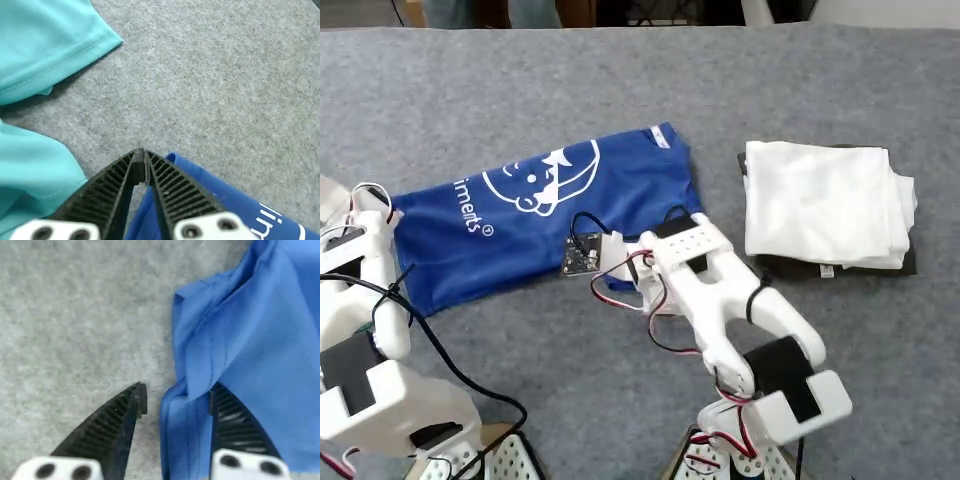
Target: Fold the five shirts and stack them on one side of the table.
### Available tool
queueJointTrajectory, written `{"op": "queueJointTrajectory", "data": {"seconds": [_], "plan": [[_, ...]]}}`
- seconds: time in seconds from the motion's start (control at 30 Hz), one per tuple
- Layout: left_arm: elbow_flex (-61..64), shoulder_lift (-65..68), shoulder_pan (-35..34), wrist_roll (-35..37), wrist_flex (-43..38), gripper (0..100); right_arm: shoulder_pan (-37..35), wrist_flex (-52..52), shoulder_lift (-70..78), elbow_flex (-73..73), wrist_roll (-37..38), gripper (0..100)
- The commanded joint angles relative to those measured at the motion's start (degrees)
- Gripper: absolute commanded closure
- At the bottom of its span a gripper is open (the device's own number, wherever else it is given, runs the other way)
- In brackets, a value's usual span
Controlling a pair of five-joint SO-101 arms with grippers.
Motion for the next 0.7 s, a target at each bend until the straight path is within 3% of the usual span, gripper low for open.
{"op": "queueJointTrajectory", "data": {"seconds": [0.0,0.2,0.33,0.53,0.67], "plan": [[-1.1,-2.7,-0.2,-1.1,-0.7,97,0.1,-4.3,5.2,-2.0,0.3,78.3],[-1.1,-2.7,-0.2,-1.2,-0.7,97,1.2,-9.1,10.1,-6.2,0.7,80.8],[-1.1,-2.7,-0.2,-1.3,-0.7,97,1.4,-7.7,13.1,-10.3,1.6,98.3],[-1.1,-2.7,-0.2,-1.3,-0.7,97,2.5,-5.9,14.5,-13.4,1.6,98.5],[-1.1,-2.7,-0.2,-1.3,-0.7,97,2.5,5.0,14.5,-21.8,1.5,98.5]]}}
